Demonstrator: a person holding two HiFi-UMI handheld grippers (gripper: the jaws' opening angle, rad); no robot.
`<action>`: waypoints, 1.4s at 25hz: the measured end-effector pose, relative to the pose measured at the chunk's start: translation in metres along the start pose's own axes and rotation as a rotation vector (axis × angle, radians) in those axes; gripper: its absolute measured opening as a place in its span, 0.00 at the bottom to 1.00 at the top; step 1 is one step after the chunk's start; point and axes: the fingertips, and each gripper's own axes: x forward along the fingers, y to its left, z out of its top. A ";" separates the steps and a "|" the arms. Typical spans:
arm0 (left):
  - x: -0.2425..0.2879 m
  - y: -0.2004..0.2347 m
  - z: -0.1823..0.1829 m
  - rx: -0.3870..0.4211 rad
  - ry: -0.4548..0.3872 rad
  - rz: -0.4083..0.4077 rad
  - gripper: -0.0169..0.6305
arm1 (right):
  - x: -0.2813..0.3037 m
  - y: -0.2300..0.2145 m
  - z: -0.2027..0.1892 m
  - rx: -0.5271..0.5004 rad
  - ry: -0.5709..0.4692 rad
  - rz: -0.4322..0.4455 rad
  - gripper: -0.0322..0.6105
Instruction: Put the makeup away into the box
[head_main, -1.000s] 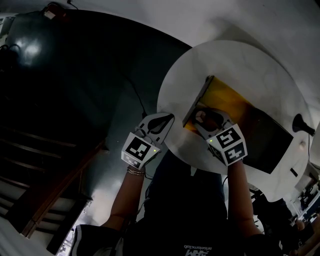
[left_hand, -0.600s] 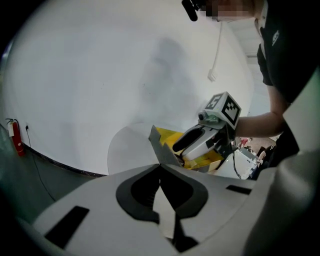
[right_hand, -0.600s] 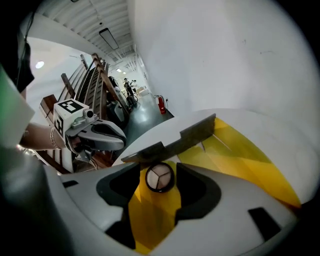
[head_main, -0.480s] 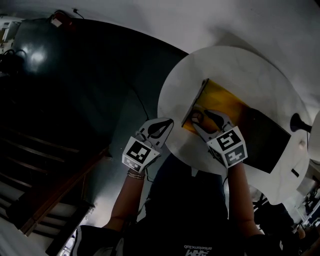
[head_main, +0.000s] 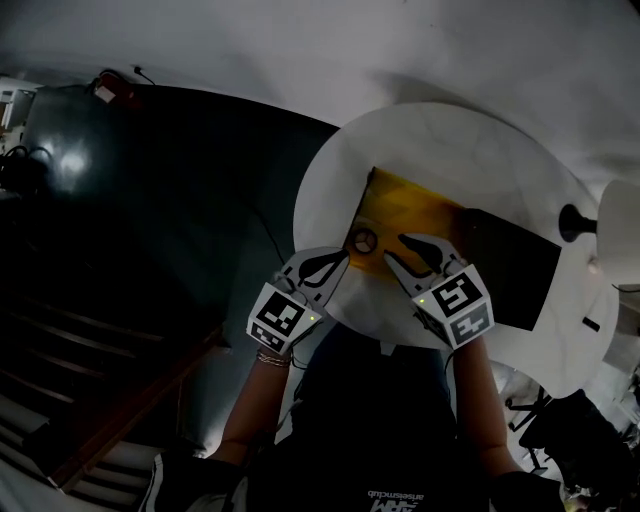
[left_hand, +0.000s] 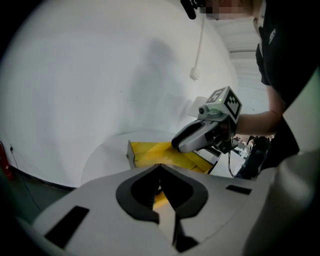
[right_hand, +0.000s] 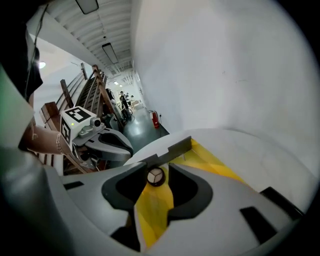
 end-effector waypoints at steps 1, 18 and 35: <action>0.003 -0.005 0.004 0.003 -0.005 -0.012 0.05 | -0.006 -0.001 0.001 0.000 -0.011 -0.009 0.27; 0.048 -0.113 0.035 0.177 0.001 -0.185 0.05 | -0.106 -0.005 -0.032 0.060 -0.173 -0.118 0.10; 0.108 -0.247 0.045 0.254 0.017 -0.329 0.05 | -0.229 -0.031 -0.125 0.156 -0.268 -0.241 0.10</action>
